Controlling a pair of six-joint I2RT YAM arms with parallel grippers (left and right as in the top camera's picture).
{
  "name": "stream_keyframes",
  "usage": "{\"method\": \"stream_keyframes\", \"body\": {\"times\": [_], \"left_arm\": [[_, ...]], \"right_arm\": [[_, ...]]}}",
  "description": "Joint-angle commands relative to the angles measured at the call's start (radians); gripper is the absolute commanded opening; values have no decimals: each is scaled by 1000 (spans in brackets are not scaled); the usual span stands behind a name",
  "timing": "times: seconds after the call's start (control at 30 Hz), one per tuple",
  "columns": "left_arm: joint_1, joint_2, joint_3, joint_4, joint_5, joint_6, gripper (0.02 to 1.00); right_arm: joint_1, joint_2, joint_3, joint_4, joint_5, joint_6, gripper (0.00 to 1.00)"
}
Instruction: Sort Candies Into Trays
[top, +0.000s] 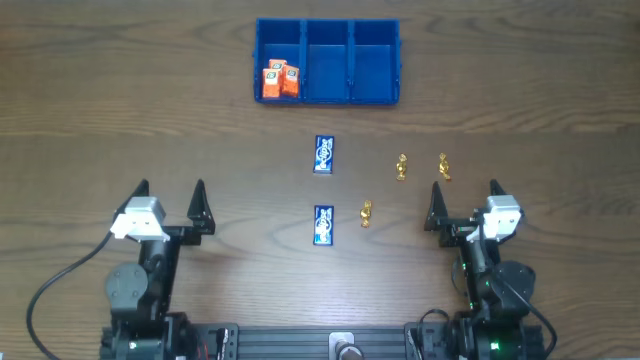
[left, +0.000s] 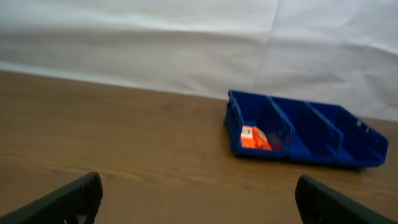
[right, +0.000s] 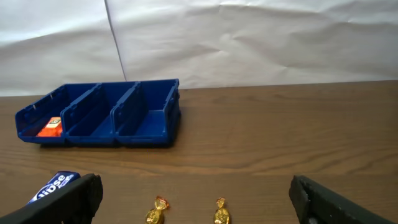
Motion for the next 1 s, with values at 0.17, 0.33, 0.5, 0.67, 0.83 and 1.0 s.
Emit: {"method": "stream_keyframes", "body": {"times": [0.17, 0.33, 0.5, 0.67, 0.83, 1.0], "left_arm": [[7, -3, 0, -142, 10, 11, 998], [7, -3, 0, -143, 10, 11, 998], [7, -3, 0, -143, 10, 11, 998], [7, -3, 0, -143, 10, 11, 998], [7, -3, 0, -143, 10, 11, 998], [7, -3, 0, -143, 10, 11, 998]], "right_arm": [[-8, -4, -2, -6, 2, -7, 998], [-8, -4, -2, -6, 2, -7, 998], [-8, -4, -2, -6, 2, -7, 998], [-8, -4, -2, 2, 3, -7, 998], [-7, -4, -2, 37, -5, -3, 998], [-3, 5, 16, 51, -103, 38, 998]]}}
